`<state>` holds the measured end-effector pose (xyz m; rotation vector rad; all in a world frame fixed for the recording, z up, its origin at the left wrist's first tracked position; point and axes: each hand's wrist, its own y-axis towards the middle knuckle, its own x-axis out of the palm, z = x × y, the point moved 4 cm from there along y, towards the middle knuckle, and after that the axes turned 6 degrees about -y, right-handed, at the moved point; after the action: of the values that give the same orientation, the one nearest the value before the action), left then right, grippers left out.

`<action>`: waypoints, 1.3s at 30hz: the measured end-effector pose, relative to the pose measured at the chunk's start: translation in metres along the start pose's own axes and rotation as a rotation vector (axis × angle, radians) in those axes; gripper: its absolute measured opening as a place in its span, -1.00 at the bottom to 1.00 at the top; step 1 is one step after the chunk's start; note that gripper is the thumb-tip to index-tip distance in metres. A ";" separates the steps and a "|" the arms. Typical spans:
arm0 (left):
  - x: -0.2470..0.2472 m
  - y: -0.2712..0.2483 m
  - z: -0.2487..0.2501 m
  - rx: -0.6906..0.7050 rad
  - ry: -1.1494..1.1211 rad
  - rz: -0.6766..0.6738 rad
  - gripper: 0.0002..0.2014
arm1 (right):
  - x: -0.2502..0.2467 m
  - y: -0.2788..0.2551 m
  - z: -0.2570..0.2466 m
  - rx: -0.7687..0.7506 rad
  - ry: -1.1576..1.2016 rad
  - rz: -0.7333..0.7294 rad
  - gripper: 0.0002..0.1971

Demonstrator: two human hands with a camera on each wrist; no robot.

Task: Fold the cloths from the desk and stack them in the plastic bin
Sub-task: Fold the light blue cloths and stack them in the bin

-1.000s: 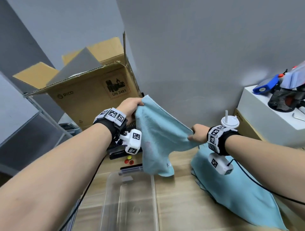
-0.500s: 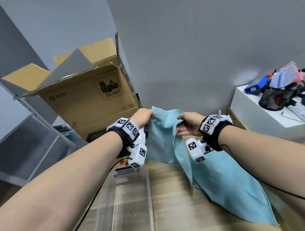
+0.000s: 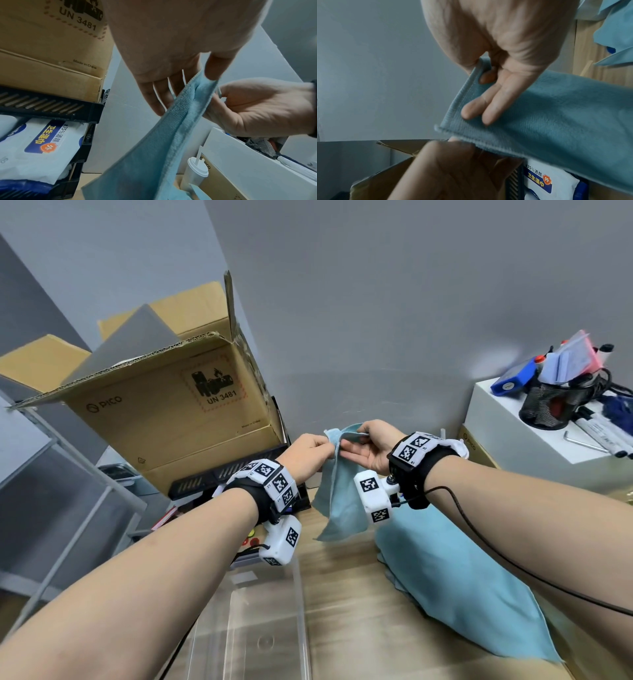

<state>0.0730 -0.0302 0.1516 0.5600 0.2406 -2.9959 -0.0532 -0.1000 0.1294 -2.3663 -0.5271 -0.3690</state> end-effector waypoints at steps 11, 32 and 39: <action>-0.002 -0.001 0.001 0.199 0.105 0.080 -0.85 | 0.002 -0.005 0.001 -0.027 -0.315 0.117 -0.74; -0.019 -0.024 0.000 0.246 0.499 0.057 -0.70 | -0.023 -0.002 -0.022 -0.264 -0.682 0.394 -0.82; -0.030 -0.028 -0.008 0.332 0.595 0.206 -0.65 | -0.019 -0.013 -0.022 -0.195 -0.622 0.360 -0.82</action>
<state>0.1011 0.0006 0.1590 1.4049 -0.2731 -2.6025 -0.0788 -0.1108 0.1448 -2.6870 -0.3316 0.5176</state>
